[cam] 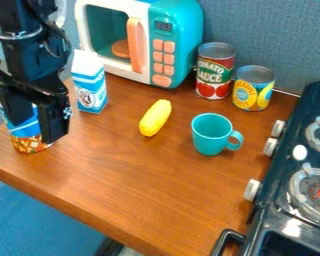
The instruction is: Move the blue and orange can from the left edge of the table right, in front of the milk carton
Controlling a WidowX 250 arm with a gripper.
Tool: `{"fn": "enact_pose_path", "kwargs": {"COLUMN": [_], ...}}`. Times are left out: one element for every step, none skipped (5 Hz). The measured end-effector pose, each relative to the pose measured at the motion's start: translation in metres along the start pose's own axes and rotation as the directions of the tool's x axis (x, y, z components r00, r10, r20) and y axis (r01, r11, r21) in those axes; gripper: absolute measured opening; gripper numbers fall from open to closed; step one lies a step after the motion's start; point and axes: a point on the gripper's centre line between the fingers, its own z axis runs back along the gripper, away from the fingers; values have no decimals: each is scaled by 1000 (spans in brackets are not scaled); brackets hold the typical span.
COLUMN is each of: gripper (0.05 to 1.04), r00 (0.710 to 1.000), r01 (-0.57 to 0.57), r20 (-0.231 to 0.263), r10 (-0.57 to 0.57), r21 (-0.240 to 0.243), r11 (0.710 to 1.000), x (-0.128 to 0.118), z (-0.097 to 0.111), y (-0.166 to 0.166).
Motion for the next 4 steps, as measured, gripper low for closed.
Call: {"fn": "enact_pose_path", "kwargs": {"gripper": [1001,1001,1001,1000], "r00": [1000,997,988,981], "r01": [-3,-67,-119,-159], "r20": [-16,44,101,111], "r10": [3,66,116,157], "r21": [-6,21,24,15], "r11": [1000,997,993,987], "x": [-2,7,15,20], "z": [-4,9,28,32], "y": [0,20,51,83]}}
